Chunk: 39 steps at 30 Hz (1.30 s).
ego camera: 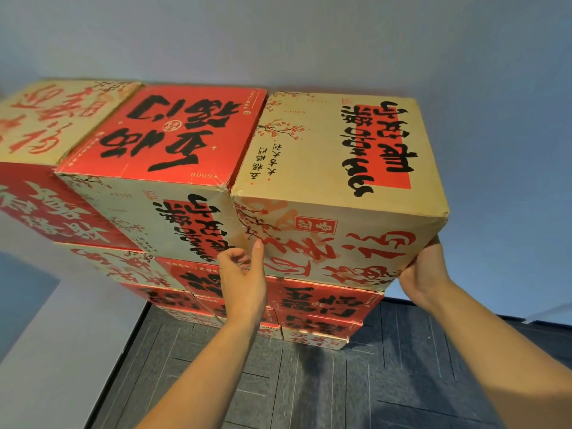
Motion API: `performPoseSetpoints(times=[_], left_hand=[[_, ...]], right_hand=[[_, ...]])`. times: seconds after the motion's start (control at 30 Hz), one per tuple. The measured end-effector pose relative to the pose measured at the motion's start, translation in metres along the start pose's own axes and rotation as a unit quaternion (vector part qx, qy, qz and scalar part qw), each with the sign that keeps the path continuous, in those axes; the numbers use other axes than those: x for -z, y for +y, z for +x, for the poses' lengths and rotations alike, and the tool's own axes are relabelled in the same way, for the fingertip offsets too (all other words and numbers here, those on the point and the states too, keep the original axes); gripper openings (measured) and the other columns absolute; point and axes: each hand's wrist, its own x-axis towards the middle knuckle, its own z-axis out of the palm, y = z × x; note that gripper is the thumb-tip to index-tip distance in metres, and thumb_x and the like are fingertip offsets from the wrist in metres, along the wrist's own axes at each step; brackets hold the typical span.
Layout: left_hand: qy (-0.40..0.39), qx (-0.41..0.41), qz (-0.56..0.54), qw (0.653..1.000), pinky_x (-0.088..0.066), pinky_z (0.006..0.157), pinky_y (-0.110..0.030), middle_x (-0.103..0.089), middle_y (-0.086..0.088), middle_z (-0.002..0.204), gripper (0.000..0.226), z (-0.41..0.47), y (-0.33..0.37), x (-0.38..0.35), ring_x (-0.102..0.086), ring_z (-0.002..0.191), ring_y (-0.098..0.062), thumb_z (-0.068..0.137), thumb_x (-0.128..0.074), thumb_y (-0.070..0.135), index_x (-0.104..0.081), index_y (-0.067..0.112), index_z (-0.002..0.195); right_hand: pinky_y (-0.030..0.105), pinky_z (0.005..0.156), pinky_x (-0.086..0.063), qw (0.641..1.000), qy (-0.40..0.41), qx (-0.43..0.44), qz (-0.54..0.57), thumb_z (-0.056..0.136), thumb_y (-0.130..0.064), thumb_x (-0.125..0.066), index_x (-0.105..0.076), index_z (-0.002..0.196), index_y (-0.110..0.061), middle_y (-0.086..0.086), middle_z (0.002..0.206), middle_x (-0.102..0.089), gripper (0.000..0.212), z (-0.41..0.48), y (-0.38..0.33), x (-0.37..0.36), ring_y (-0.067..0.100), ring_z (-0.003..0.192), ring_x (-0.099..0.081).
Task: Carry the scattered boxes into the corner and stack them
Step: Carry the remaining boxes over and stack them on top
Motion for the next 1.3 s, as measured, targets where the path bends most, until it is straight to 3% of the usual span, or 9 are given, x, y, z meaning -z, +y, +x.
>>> performPoseSetpoints(times=[0.13,0.23,0.37,0.53,0.8,1.07,1.17,1.23,1.3], left_hand=[[-0.018,0.044,-0.038,0.998,-0.048,0.083,-0.042,-0.055,-0.004,0.100,0.033,0.006,-0.016,0.002,-0.056,0.090,-0.030,0.104,-0.055,0.051,-0.050,0.019,0.115],[-0.032,0.134,-0.084,0.987,-0.045,0.110,-0.054,-0.053,-0.002,0.097,0.032,0.016,-0.037,0.002,-0.060,0.108,-0.038,0.105,-0.049,0.056,-0.052,0.024,0.104],[-0.040,0.185,-0.110,0.976,-0.048,0.092,-0.045,-0.054,0.000,0.089,0.038,0.024,-0.072,-0.001,-0.050,0.084,-0.020,0.106,-0.044,0.057,-0.055,0.022,0.097],[-0.073,0.233,-0.104,0.964,-0.049,0.108,-0.049,-0.064,-0.004,0.140,0.067,0.031,-0.138,-0.009,-0.060,0.127,-0.029,0.098,-0.044,0.071,-0.056,0.024,0.144],[-0.027,0.280,-0.111,0.953,-0.044,0.113,-0.048,-0.038,-0.010,0.166,0.073,0.042,-0.286,-0.035,-0.043,0.148,-0.031,0.105,-0.042,0.063,-0.036,0.019,0.162],[-0.041,0.293,-0.134,0.946,-0.042,0.113,-0.046,-0.039,-0.005,0.165,0.074,0.115,-0.467,-0.070,-0.045,0.145,-0.026,0.105,-0.038,0.064,-0.029,0.021,0.165],[-0.034,0.302,-0.163,0.939,-0.046,0.093,-0.039,-0.061,0.001,0.124,0.067,0.146,-0.534,-0.092,-0.056,0.115,-0.019,0.105,-0.038,0.065,-0.045,0.020,0.154],[-0.022,0.300,-0.175,0.937,-0.045,0.081,-0.035,-0.061,0.005,0.101,0.064,0.163,-0.571,-0.105,-0.054,0.092,-0.014,0.104,-0.036,0.067,-0.055,0.021,0.144],[-0.016,0.292,-0.194,0.936,-0.048,0.089,-0.039,-0.066,0.004,0.105,0.070,0.182,-0.607,-0.114,-0.056,0.092,-0.014,0.104,-0.033,0.070,-0.057,0.018,0.144]], right_hand=[[0.043,0.107,-0.045,0.999,0.033,-0.006,0.012,0.111,-0.055,-0.027,-0.062,0.112,-0.040,-0.001,0.132,-0.069,0.038,-0.012,0.000,0.001,0.019,0.124,-0.057],[0.053,0.126,-0.014,0.998,0.041,-0.046,-0.018,0.105,-0.069,-0.020,-0.053,0.130,-0.051,-0.012,0.153,-0.051,0.045,-0.023,0.014,0.014,0.017,0.147,-0.040],[0.051,0.128,-0.012,0.991,0.054,-0.118,-0.038,0.100,-0.078,-0.021,-0.042,0.157,-0.036,-0.006,0.167,-0.038,0.074,-0.023,0.050,0.040,0.020,0.156,-0.030],[0.050,0.129,-0.012,0.987,0.036,-0.153,-0.034,0.100,-0.078,-0.019,-0.038,0.161,-0.034,-0.002,0.171,-0.031,0.078,-0.017,0.116,0.069,0.022,0.159,-0.025],[0.050,0.129,-0.010,0.977,0.048,-0.207,-0.004,0.098,-0.080,-0.019,-0.039,0.161,-0.032,0.000,0.171,-0.030,0.082,0.020,0.287,0.128,0.025,0.159,-0.024],[0.049,0.127,-0.012,0.976,0.067,-0.209,-0.015,0.096,-0.083,-0.017,-0.031,0.165,-0.031,-0.001,0.171,-0.030,0.087,0.101,0.472,0.169,0.024,0.159,-0.024],[0.046,0.126,-0.018,0.973,0.076,-0.218,-0.011,0.095,-0.084,-0.020,-0.027,0.166,-0.028,-0.002,0.170,-0.032,0.091,0.140,0.553,0.184,0.022,0.158,-0.028],[0.041,0.112,-0.031,0.972,0.077,-0.222,-0.022,0.096,-0.082,-0.020,-0.033,0.164,-0.027,-0.004,0.165,-0.040,0.088,0.163,0.599,0.192,0.019,0.149,-0.041],[0.033,0.087,-0.037,0.975,0.074,-0.205,-0.034,0.099,-0.079,-0.020,-0.047,0.152,-0.030,-0.007,0.149,-0.050,0.078,0.184,0.638,0.200,0.011,0.120,-0.055]])
